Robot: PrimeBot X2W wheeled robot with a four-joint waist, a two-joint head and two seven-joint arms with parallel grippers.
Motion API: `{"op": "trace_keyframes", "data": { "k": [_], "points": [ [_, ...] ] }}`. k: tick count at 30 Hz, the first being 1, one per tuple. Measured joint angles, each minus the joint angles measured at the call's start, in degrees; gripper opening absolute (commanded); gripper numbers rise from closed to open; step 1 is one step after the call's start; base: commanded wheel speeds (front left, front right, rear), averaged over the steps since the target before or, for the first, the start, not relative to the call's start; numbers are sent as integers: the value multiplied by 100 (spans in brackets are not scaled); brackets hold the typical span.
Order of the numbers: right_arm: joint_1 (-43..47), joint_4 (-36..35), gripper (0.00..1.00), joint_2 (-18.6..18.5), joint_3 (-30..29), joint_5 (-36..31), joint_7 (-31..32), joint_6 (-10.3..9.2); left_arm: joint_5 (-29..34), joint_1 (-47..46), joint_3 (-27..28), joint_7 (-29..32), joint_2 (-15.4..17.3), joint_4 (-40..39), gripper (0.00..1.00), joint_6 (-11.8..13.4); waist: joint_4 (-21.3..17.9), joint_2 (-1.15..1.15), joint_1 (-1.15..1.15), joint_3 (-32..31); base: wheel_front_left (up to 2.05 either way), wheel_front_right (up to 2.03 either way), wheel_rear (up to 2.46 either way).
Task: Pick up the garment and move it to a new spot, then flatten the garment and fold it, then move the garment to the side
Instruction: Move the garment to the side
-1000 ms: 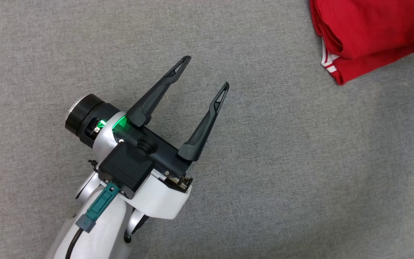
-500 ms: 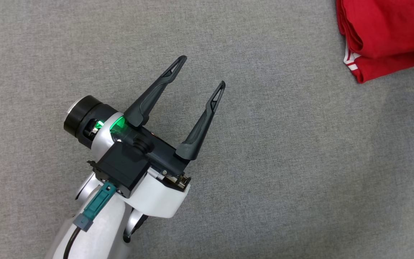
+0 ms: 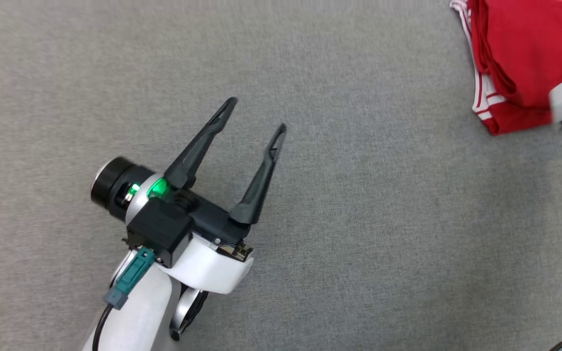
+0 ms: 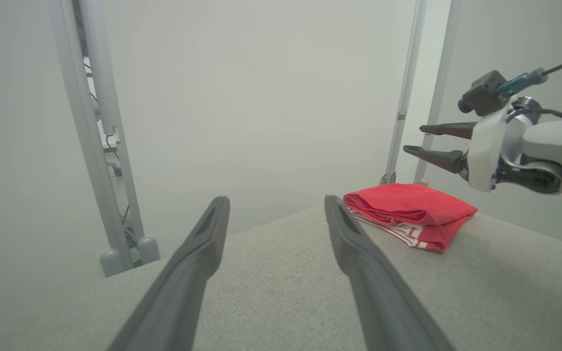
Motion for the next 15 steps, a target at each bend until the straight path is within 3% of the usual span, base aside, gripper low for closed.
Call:
{"op": "trace_keyframes", "data": {
  "k": [5,15],
  "points": [
    [486,59,100,307,388,942,0,-1,-277,367,230,-86,-59,327,100,236,170,0,0,-469,0,0,0],
    [1607,-447,100,469,1343,2692,0,-2,-672,966,646,-237,-136,1120,100,598,550,0,0,-1437,0,0,0]
  ]
}}
